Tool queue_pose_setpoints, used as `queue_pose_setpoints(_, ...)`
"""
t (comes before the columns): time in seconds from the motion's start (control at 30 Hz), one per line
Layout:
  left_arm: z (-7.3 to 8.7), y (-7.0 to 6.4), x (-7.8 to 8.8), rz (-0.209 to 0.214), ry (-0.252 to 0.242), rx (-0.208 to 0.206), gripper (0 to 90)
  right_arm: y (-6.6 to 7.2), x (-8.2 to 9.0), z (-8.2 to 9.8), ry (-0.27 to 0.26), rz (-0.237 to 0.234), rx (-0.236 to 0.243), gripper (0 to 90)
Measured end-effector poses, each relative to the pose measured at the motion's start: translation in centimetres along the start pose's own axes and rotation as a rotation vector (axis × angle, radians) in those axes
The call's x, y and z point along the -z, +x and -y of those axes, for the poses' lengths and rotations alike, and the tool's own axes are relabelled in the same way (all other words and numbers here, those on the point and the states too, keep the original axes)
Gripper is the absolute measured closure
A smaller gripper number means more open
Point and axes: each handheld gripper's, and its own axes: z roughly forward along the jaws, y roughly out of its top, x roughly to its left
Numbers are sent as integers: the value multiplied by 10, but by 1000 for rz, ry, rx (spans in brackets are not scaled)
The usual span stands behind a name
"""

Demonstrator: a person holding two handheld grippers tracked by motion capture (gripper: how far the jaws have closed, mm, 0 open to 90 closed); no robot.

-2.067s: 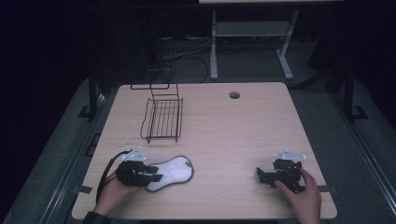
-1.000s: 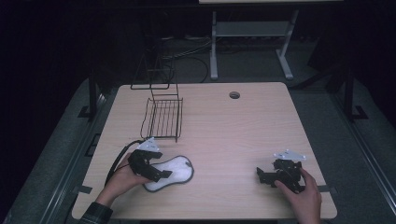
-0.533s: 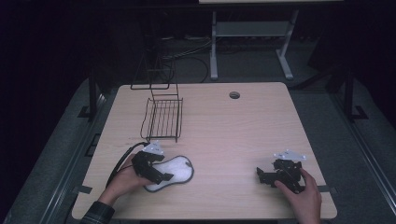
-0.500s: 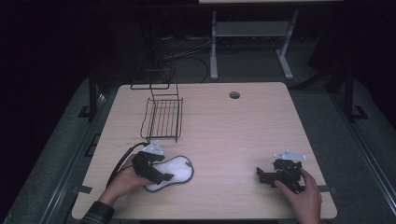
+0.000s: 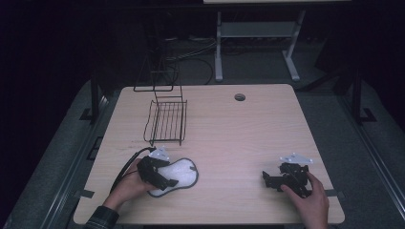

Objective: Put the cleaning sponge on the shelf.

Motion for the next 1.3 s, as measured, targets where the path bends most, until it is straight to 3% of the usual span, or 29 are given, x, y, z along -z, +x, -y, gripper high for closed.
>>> queue_pose_setpoints(0.2,-1,-1,0,-3,4,0,130,0,0,0,0,0,2,0)
queue_pose_setpoints(0.67,-1,0,3,22,2,-11,227,0,0,0,-1,0,3,0)
queue_pose_setpoints(0.83,-2,-1,8,12,-6,-30,267,0,0,0,-1,0,3,0)
queue_pose_setpoints(1.1,-2,-1,21,10,-43,-39,437,0,0,0,0,0,3,0)
queue_pose_setpoints(1.3,-3,0,27,19,-60,-31,501,0,0,0,-1,0,3,0)
